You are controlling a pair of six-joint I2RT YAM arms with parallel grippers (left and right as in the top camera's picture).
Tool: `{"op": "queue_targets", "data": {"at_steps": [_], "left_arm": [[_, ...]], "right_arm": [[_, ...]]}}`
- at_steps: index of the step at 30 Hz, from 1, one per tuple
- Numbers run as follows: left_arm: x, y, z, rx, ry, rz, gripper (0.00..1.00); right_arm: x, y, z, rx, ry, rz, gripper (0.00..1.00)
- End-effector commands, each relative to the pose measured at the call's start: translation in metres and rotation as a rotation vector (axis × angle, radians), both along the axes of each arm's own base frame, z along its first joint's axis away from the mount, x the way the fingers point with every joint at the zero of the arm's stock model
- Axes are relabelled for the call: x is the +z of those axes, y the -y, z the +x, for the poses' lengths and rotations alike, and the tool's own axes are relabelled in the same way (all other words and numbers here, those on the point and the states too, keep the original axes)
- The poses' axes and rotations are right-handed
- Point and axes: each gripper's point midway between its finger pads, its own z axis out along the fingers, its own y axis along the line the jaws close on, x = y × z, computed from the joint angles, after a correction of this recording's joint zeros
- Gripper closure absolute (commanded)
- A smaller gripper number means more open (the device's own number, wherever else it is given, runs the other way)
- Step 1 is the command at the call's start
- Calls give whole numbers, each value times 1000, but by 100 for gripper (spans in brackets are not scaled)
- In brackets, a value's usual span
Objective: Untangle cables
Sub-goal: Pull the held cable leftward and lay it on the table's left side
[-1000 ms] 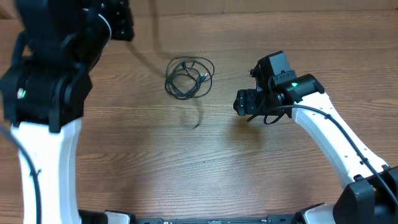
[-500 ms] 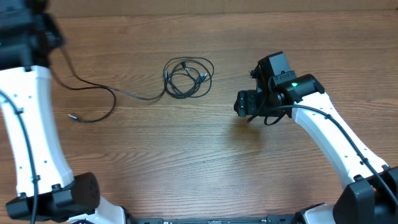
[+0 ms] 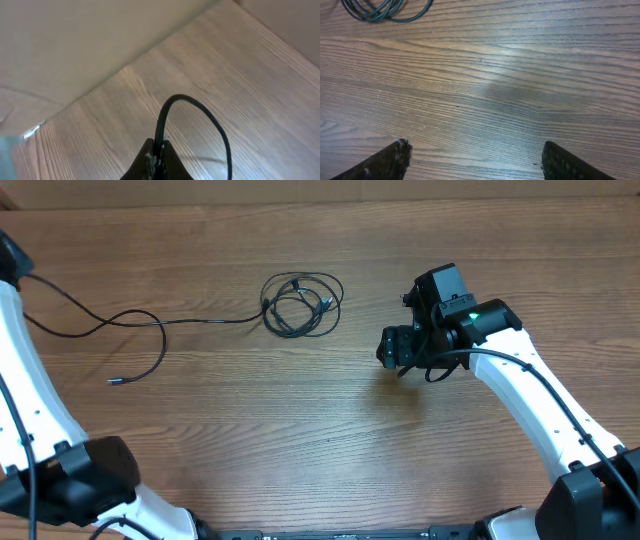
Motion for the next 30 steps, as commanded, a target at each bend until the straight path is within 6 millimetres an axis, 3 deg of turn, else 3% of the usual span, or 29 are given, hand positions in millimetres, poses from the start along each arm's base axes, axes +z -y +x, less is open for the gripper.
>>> {"op": "queue_targets", "data": {"at_steps": [1,7,10,12,18,22,30], "left_arm": [[15,-31,-11,97,166,-51,96],[76,-17,18,-166,498,-152,96],[93,-5,23,-236,558,-160,96],[95,0,21,-249,560,-172,96],[57,23,19,-266,422,-265,96],[22,39,20,-270,300,-347,96],[-54,50,26,-215,54,-443,96]], "right_arm": [[1,1,1,-2,8,-8,18],[1,1,0,-2,4,-9,18],[0,2,0,-1,2,-10,18],[0,2,0,-1,2,-10,18],[0,2,0,-1,2,-10,18],[0,2,0,-1,3,-10,18],[0,2,-1,-1,1,-10,18]]}}
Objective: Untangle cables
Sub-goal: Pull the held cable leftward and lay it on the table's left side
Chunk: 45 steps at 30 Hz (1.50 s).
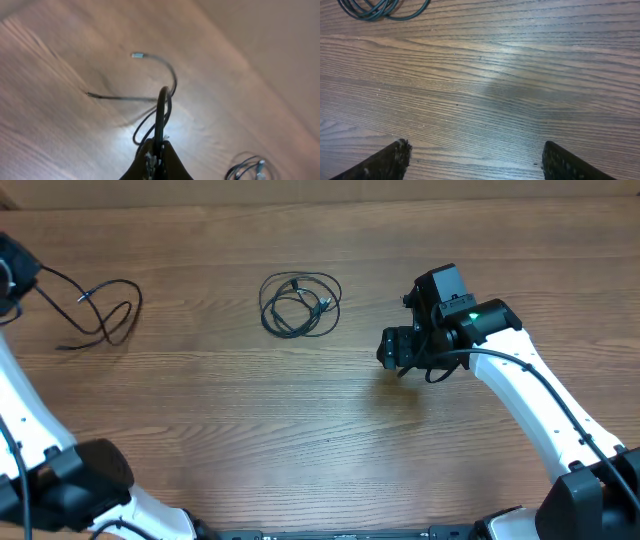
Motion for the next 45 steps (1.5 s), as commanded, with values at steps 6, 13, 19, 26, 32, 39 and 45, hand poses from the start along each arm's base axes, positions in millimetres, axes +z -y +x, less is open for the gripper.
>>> {"op": "queue_targets", "data": {"at_steps": [6,13,19,26,32,39,45], "left_arm": [[-84,-1,12,-26,-245,-52,96],[-100,0,11,-28,-288,-77,96],[-99,-2,11,-25,-285,-76,96],[-99,-2,12,-25,-282,-74,96],[-97,-4,17,-25,-261,-63,76],[-96,-6,20,-25,-250,-56,96],[-96,-6,19,-24,-251,-56,68]], "right_arm": [[0,2,-1,-1,-2,-12,18],[0,2,-2,-1,-6,-13,17],[0,2,-2,-1,-6,-13,18],[0,2,-2,0,-5,-13,18],[0,2,-2,0,-5,-13,17],[0,2,-2,0,-6,-13,17],[0,2,-2,0,-5,-13,17]]}}
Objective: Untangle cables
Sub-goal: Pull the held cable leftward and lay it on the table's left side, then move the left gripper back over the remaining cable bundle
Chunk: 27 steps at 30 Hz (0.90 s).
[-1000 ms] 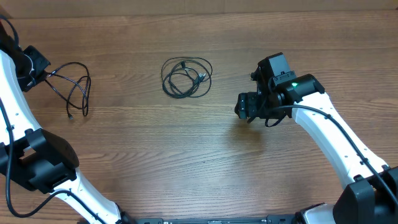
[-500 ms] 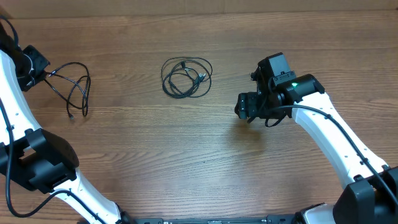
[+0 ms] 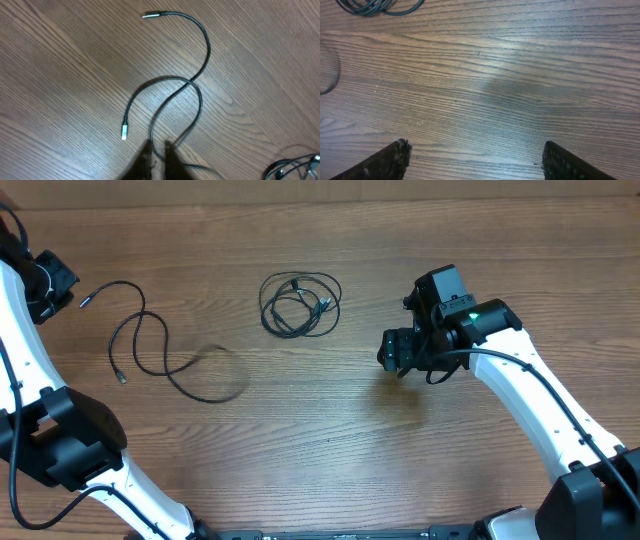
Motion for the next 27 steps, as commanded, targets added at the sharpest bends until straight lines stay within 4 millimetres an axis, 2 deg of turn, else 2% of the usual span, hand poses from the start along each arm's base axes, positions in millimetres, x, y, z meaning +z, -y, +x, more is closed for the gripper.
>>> {"op": "queue_targets", "data": {"at_steps": [1,2,3,4,8,12,18,20,27], "left_arm": [[3,-2,1,-6,3,16,48],[3,-2,1,-6,3,16,32],[3,-2,1,-6,3,15,10],[3,-2,1,-6,4,16,0],[4,4,6,-22,31,-15,0],[9,40,22,-156,110,-145,0],[11,102,40,-377,125,-179,5],[10,129,45,-460,115,-167,8],[-2,211,42,-652,-30,-12,6]], "right_arm": [[1,1,2,-1,11,-7,17],[1,1,2,-1,11,-7,17],[1,1,1,-1,10,-7,17],[1,1,1,-1,10,-7,18],[1,1,1,-1,10,-7,17],[-1,3,-4,-1,-14,-17,18],[-6,30,-14,-91,-76,-101,30],[-7,45,-14,-153,-95,-115,39],[-9,87,-14,-291,-146,-118,39]]}}
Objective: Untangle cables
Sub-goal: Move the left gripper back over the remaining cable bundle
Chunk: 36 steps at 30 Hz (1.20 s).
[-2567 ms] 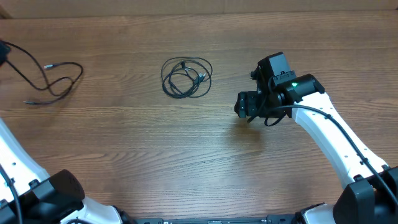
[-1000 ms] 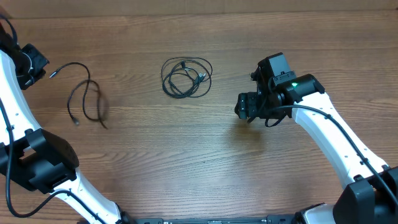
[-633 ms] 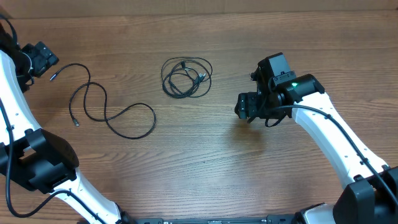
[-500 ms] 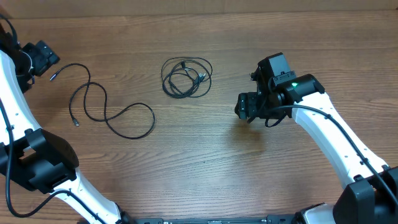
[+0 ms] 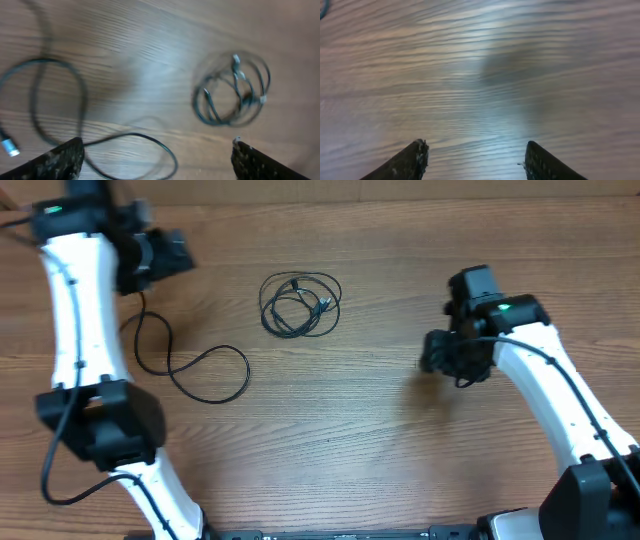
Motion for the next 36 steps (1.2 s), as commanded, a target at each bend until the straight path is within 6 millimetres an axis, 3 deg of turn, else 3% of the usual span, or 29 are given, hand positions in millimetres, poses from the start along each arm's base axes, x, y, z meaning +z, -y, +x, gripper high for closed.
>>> {"op": "queue_targets", "data": {"at_steps": [1,6,11,14,16,23,29,31,36], "left_arm": [[-5,36,-7,-122,-40,148,5],[-11,93,-28,-254,-100,217,2],[-30,125,-46,-309,-166,216,1],[-55,141,-57,-349,-217,197,1],[-84,154,-69,-382,-266,165,0],[-142,167,-97,-432,-349,81,0],[-181,153,-116,-442,-395,117,0],[-191,122,-120,-370,-431,247,0],[-189,54,-119,-178,-479,436,0]], "right_arm": [[1,24,1,-84,-12,-19,39],[0,44,-2,-148,-35,-22,39],[0,56,-4,-186,-46,-23,39],[0,59,-4,-195,-49,-23,39],[0,59,-5,-188,-49,-24,39],[0,59,-6,-175,-52,-26,39],[0,59,-6,-175,-52,-26,39],[0,59,-6,-174,-52,-26,39],[0,59,-6,-174,-54,-26,39]]}}
